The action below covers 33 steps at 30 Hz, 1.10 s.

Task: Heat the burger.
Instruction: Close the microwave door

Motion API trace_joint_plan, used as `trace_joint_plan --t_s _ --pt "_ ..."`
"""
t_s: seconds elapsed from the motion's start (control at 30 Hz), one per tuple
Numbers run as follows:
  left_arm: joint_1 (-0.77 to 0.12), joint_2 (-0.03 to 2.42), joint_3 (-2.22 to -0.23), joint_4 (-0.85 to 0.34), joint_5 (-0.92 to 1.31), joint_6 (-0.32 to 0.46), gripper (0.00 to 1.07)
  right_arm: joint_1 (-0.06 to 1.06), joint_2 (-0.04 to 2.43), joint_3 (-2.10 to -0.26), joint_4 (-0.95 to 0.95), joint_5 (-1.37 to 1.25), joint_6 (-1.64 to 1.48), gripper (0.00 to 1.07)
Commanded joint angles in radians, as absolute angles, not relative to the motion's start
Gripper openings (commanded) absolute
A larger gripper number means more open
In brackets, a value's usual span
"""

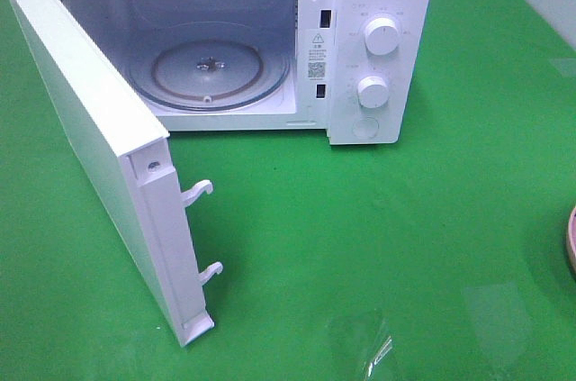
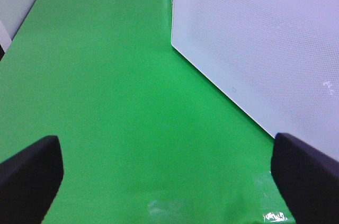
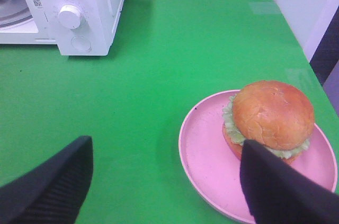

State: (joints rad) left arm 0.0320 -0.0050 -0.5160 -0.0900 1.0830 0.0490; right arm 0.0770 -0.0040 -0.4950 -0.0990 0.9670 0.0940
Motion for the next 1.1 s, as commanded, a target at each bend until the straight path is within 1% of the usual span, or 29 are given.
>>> trace_joint_plan --t_s 0.03,0.5,0.63,0.67,0.7,0.73,0.77,0.8,0.83,0.87,0.9,0.93,0.97,1.0,1.07,1.1 --pt "0.035 -0.010 -0.516 -0.093 1.072 0.043 1.00 0.071 -0.031 -0.491 -0.095 0.961 0.085 0.73" --pt "0.035 -0.010 -0.517 -0.108 1.068 0.041 1.00 0.071 -0.031 -0.491 -0.095 0.961 0.085 0.73" --pt "0.035 0.004 -0.542 -0.124 1.027 0.041 0.99 0.071 -0.031 -0.491 -0.095 0.961 0.085 0.73" --pt "0.035 0.028 -0.549 -0.123 0.997 0.041 0.96 0.071 -0.031 -0.491 -0.095 0.961 0.085 0.73" --pt "0.035 0.028 -0.549 -0.123 0.997 0.041 0.96 0.071 -0.031 -0.491 -0.095 0.961 0.085 0.73" --pt "0.035 0.059 -0.549 -0.122 0.975 0.041 0.91 0.071 -0.031 -0.491 -0.095 0.961 0.085 0.73" --pt "0.035 0.097 -0.549 -0.122 0.951 0.041 0.83 0.071 -0.031 -0.491 -0.095 0.961 0.085 0.73" --pt "0.035 0.097 -0.549 -0.122 0.951 0.041 0.83 0.071 -0.031 -0.491 -0.095 0.961 0.085 0.73" --pt "0.035 0.145 -0.549 -0.133 0.924 0.041 0.73 0.071 -0.031 -0.491 -0.095 0.961 0.085 0.73" --pt "0.035 0.145 -0.549 -0.133 0.924 0.041 0.73 0.071 -0.031 -0.491 -0.095 0.961 0.085 0.73" --pt "0.035 0.170 -0.549 -0.142 0.907 0.041 0.66 0.071 -0.031 -0.491 -0.095 0.961 0.085 0.73" --pt "0.035 0.170 -0.549 -0.142 0.907 0.041 0.66 0.071 -0.031 -0.491 -0.095 0.961 0.085 0.73" --pt "0.035 0.214 -0.549 -0.154 0.877 0.041 0.52 0.071 -0.031 -0.491 -0.095 0.961 0.085 0.73" --pt "0.035 0.214 -0.549 -0.154 0.877 0.041 0.52 0.071 -0.031 -0.491 -0.095 0.961 0.085 0.73" --pt "0.035 0.308 -0.549 -0.158 0.814 0.041 0.25 0.071 -0.031 -0.491 -0.095 0.961 0.085 0.73" --pt "0.035 0.308 -0.549 -0.158 0.814 0.041 0.25 0.071 -0.031 -0.491 -0.095 0.961 0.085 0.73"
